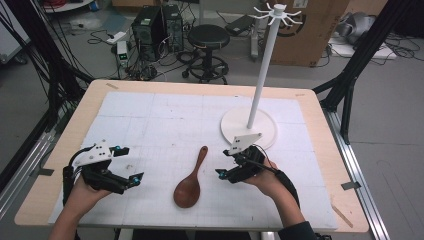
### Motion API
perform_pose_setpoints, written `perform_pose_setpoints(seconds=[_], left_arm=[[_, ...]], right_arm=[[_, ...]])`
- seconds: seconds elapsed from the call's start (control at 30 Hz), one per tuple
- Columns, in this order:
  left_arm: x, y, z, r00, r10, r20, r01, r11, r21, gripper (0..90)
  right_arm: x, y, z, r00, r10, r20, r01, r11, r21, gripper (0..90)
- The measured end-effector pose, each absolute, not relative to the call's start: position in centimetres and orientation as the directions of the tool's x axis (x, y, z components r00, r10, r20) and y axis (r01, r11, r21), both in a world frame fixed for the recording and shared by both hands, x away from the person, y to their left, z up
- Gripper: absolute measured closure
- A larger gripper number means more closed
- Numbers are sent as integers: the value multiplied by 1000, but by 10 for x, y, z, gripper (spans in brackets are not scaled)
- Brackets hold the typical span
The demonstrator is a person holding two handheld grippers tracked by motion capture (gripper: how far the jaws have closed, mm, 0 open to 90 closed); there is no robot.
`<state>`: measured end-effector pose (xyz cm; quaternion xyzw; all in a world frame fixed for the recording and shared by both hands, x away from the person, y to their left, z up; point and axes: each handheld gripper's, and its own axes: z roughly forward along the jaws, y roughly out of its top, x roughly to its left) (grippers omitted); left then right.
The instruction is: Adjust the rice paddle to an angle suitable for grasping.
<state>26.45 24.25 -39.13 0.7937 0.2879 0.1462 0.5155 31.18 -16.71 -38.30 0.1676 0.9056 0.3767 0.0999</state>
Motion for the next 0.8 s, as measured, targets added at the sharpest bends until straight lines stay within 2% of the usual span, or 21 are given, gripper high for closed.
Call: perform_pose_setpoints(seconds=[0.23, 0.37, 0.8], left_arm=[[265, 242, -392, 794, 606, -50, 307, -327, 894, 17], [265, 242, -393, 791, 610, -45, 307, -332, 892, 17], [265, 243, -394, 790, 612, -40, 307, -339, 889, 17]], right_arm=[[321, -156, -388, -928, 365, -76, 241, 744, 623, 545], [325, -144, -384, -941, 319, -117, 206, 811, 548, 647], [348, -128, -382, -977, 204, -66, 160, 898, 410, 882]])
